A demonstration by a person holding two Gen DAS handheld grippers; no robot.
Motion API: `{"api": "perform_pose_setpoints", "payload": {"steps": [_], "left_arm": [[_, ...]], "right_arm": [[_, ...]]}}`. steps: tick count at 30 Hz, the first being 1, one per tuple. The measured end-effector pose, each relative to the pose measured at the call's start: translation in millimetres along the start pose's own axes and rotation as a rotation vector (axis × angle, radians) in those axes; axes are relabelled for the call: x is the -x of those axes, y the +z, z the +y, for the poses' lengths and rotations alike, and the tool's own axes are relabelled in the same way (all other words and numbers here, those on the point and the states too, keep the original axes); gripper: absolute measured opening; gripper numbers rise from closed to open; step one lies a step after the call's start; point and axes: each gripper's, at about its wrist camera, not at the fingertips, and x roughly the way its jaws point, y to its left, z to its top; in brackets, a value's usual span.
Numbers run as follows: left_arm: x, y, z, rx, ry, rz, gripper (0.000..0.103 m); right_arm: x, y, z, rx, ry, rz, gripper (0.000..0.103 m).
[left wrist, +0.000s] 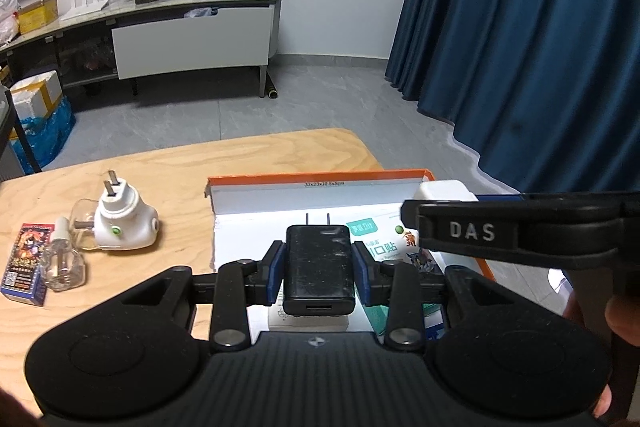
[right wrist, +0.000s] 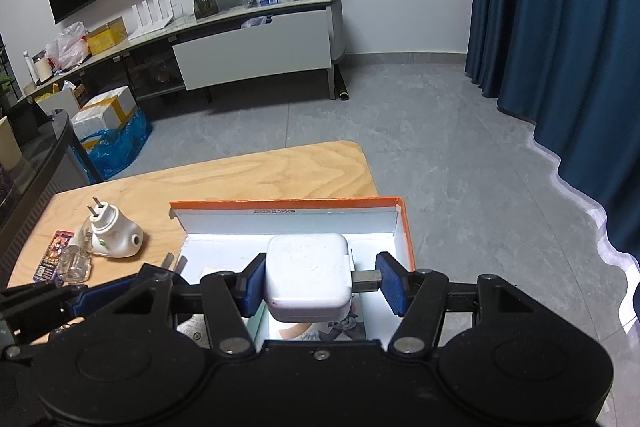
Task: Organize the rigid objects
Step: 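Carry the black charger and white cube charger over the box lid, then lower both chargers into the lid and open both grippers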
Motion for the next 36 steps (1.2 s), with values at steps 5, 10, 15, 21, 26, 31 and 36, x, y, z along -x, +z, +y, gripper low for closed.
{"api": "perform_pose_setpoints", "payload": {"steps": [5,10,15,21,26,31,36], "left_arm": [[-10.8,0.2,-1.9,0.001,-0.022,0.016,0.036],[-24.0,-1.2,-2.7,0.016,-0.059,0.038,0.036],[-28.7,-2.5,-4.7,0.039,-0.115,0.037,0.049],[-18.2,-4.1,-1.8,0.045,-0.083,0.038,0.088],[5.0,-3.4,9.6,0.07,-0.033,0.016,0.103],[26.8,-7.3,24.3,0.077,0.049,0.02,0.103],[47.5,-18.3,46.1,0.107,0.131,0.022,0.103]], "right_arm": [[-16.3,3.8,-0.8,0.002,-0.006,0.025,0.07],[-30.1,4.6,-3.4,-0.009,-0.007,0.049,0.071],[-31.9,2.7,-2.3,-0.013,-0.007,0.033,0.073],[-11.1,3.0,0.2,-0.008,-0.031,-0.027,0.078],[11.4,0.7,7.7,-0.003,-0.023,-0.066,0.081],[29.8,-6.0,18.9,-0.002,-0.014,-0.085,0.082],[43.6,-16.6,32.4,0.001,0.011,-0.083,0.082]]}}
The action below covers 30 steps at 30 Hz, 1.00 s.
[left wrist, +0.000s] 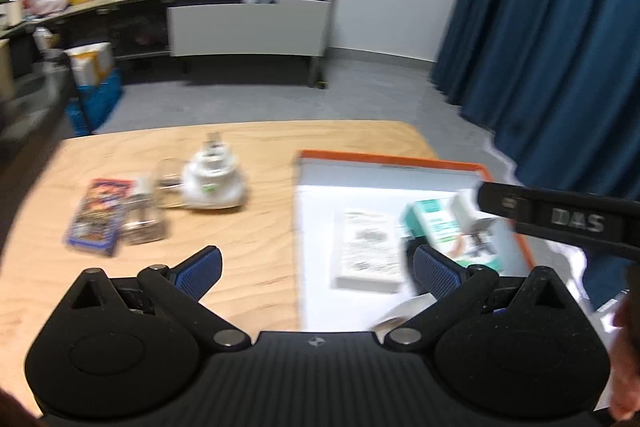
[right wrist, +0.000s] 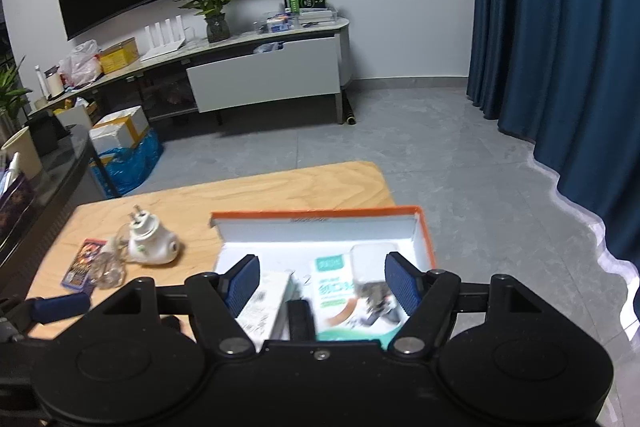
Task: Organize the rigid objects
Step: 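Lower both chargers into the lid and open both grippers, then move both grippers back over the keys and card deck on the table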
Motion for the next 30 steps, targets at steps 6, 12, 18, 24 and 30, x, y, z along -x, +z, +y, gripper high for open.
{"api": "perform_pose_setpoints", "payload": {"steps": [6,12,18,24,30], "left_arm": [[17.9,-8.1,41.2,0.038,0.075,0.024,0.103],[30.6,-19.4,78.0,0.062,0.151,0.046,0.103],[37.7,-22.3,108.6,0.109,0.194,0.048,0.103],[40.2,-23.6,128.0,0.139,0.204,0.044,0.103],[33.9,-27.0,137.6,0.145,0.198,0.052,0.103]], "right_arm": [[6.1,-20.1,27.5,0.036,0.037,0.031,0.083],[9.6,-32.4,59.9,0.083,0.082,0.046,0.083],[10.0,-40.1,87.9,0.137,0.123,0.054,0.082],[6.2,-47.2,106.1,0.173,0.142,0.067,0.083],[1.5,-51.6,116.6,0.193,0.156,0.082,0.083]]}}
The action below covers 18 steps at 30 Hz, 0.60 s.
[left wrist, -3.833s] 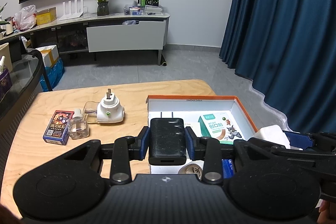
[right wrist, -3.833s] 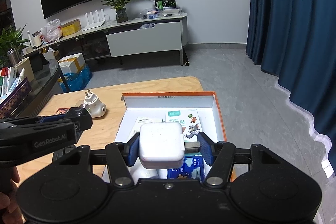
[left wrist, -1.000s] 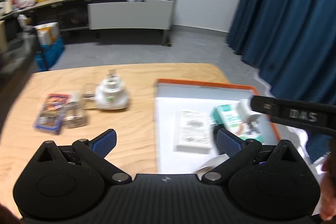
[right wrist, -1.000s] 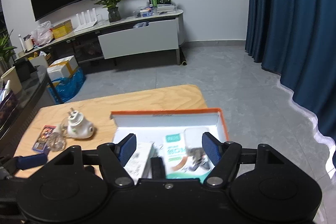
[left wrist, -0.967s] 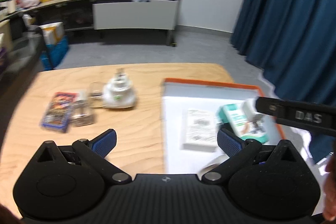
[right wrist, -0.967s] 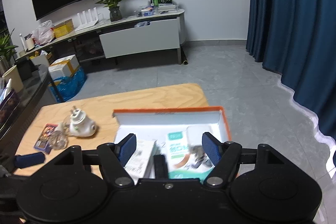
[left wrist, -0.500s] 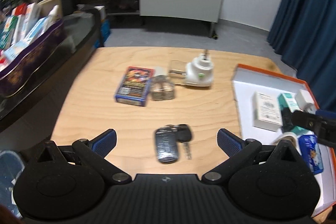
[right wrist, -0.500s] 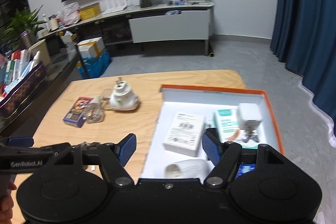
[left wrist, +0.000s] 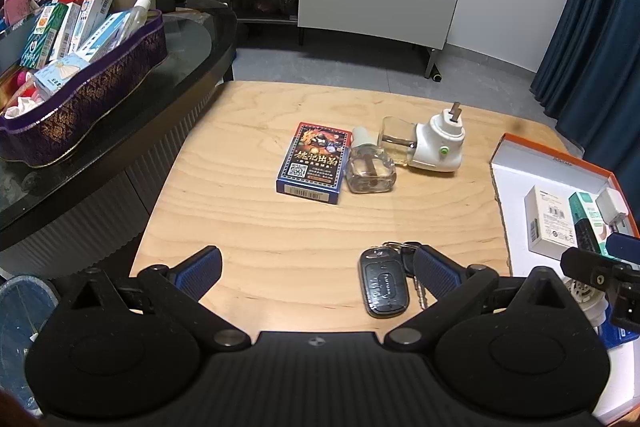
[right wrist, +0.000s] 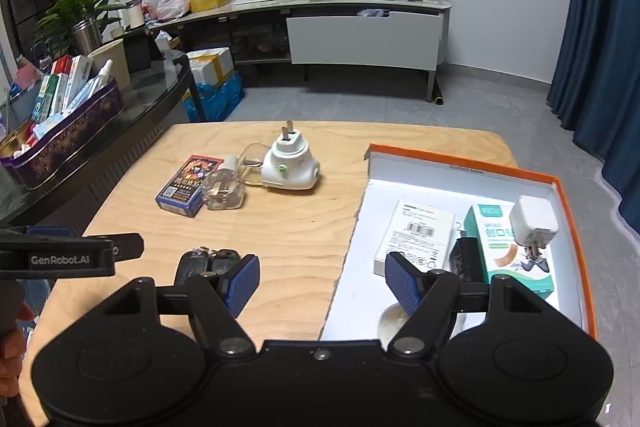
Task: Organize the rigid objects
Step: 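Move both grippers back over the keys and card deck on the table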
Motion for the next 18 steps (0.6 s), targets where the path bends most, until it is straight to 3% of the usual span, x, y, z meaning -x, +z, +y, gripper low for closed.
{"api": "perform_pose_setpoints", "payload": {"steps": [18], "left_arm": [[-53.6,19.6,14.1,-0.047,-0.009,0.022,0.103]], "right_arm": [[-25.4,-0.9,-0.2,0.001,0.008,0.034,0.083]]}}
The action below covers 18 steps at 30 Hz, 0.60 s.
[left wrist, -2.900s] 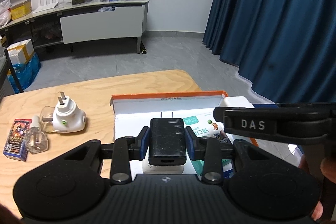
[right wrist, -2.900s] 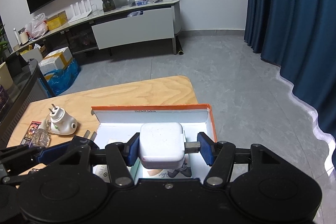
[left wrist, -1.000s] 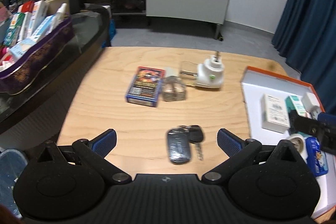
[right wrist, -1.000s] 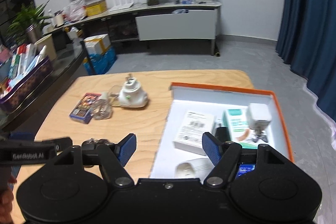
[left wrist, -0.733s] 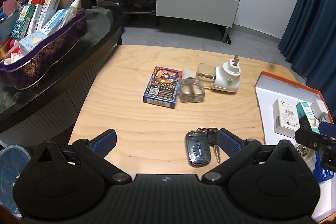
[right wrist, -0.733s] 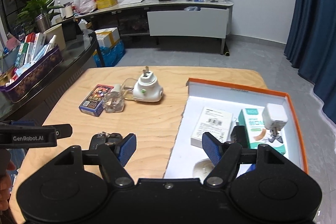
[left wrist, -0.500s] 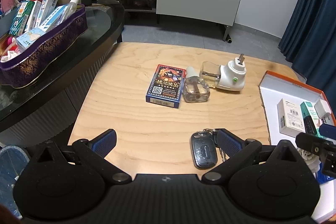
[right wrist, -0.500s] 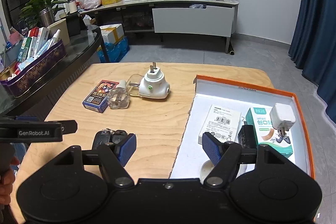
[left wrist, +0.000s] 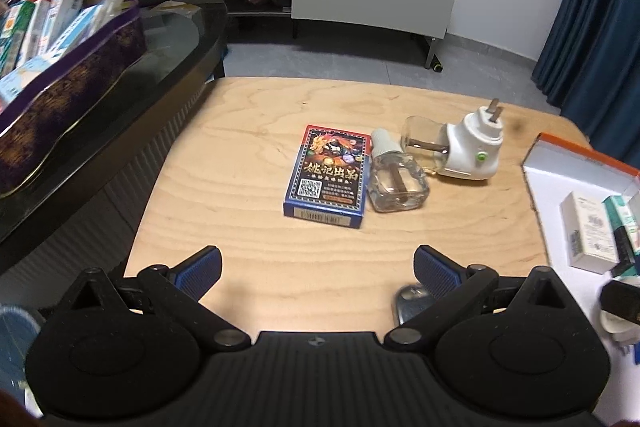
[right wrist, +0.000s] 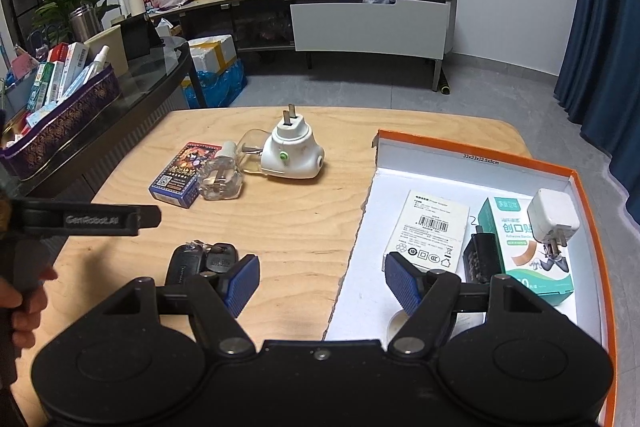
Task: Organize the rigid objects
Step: 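Move both grippers back over the keys and card deck on the table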
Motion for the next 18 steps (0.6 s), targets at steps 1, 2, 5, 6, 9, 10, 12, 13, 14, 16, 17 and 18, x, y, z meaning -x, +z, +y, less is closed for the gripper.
{"api": "perform_pose_setpoints", "payload": {"steps": [1,2,5,6,9,10,12,13,14,16,17,18], "left_arm": [[-6.5,1.7,0.4,-0.005,0.0,0.003,0.103],[-12.2,3.1,1.0,-0.01,-0.001,0.005,0.103],[-30.1,7.7,3.5,-0.024,0.0,0.012,0.103],[-36.0,9.4,4.3,-0.028,0.001,0.014,0.103],[-49.1,15.5,6.2,-0.053,0.005,0.004,0.103],[-52.8,17.7,7.4,-0.056,0.002,-0.002,0.103],[-60.6,23.1,9.3,-0.064,-0.009,-0.005,0.103],[-64.3,25.1,10.1,-0.07,-0.007,-0.009,0.103],[-68.0,27.2,10.6,-0.076,-0.006,-0.014,0.103],[-75.2,30.7,12.0,-0.079,-0.009,-0.011,0.103],[-76.7,31.7,11.9,-0.088,-0.009,-0.023,0.103],[-78.2,32.9,11.2,-0.097,-0.01,-0.031,0.103]], "right_arm": [[-1.3,-0.1,-0.7,0.0,0.0,0.002,0.083],[-2.7,-0.2,-1.4,-0.001,0.0,0.003,0.083],[-6.3,0.9,-4.0,-0.004,-0.006,0.004,0.082],[-7.3,1.7,-5.3,-0.006,-0.009,0.004,0.082],[-10.5,4.3,-9.3,-0.011,-0.014,0.003,0.082],[-11.7,4.9,-10.8,-0.012,-0.015,0.002,0.082],[-14.7,6.2,-13.4,-0.016,-0.017,0.001,0.082],[-16.9,7.0,-14.6,-0.018,-0.017,0.003,0.082],[-19.4,7.8,-15.6,-0.018,-0.016,0.005,0.082],[-24.9,9.2,-16.5,-0.017,-0.02,0.011,0.082],[-27.8,9.5,-17.2,-0.018,-0.019,0.013,0.082],[-30.9,10.3,-17.9,-0.017,-0.016,0.014,0.082]]}}
